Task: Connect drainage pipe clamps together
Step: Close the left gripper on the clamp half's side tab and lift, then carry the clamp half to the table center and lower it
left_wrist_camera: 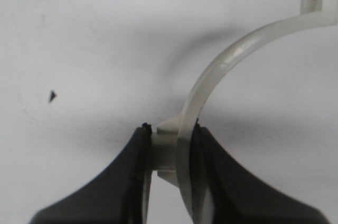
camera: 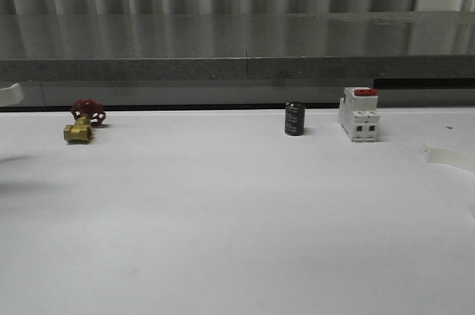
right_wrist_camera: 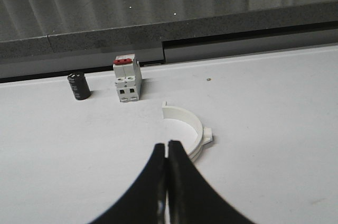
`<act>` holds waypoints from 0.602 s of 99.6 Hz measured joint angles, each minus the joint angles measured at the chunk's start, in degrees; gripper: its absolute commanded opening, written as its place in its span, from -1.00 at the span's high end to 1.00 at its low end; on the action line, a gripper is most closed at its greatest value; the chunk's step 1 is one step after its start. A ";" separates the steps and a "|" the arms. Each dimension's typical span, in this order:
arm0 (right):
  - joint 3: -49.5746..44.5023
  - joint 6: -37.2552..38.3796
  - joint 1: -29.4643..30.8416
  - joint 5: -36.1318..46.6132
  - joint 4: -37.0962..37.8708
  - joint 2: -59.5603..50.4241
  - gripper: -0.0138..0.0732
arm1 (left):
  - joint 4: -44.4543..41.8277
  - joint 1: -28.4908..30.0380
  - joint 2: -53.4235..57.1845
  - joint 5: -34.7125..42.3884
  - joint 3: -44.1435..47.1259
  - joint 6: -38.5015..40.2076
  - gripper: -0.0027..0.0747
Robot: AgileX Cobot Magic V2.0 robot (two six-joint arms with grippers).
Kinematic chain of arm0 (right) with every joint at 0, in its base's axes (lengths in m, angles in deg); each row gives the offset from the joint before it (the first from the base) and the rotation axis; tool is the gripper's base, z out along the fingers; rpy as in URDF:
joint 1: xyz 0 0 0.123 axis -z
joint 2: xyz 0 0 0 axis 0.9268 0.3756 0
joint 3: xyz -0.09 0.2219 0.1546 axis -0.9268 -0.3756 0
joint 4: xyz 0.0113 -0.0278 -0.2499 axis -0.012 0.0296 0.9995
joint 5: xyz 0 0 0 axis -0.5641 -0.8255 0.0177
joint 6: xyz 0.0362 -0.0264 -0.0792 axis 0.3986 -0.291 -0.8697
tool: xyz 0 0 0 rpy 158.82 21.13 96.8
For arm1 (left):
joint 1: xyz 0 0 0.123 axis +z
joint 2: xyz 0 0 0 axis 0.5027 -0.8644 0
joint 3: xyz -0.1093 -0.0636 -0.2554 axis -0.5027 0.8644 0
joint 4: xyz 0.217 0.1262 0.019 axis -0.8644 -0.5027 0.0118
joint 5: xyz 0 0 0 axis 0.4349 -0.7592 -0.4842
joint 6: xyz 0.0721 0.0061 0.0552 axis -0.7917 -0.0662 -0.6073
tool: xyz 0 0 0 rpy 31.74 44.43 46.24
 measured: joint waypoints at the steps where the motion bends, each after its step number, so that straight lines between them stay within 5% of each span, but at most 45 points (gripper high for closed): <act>1: 0.00 0.00 0.00 0.00 0.00 0.00 0.84 | 0.02 -0.67 0.02 -0.09 0.00 0.29 0.98; 60: 0.00 0.00 0.00 0.00 0.00 0.00 0.84 | -6.55 -28.91 -2.24 0.68 0.34 20.52 0.98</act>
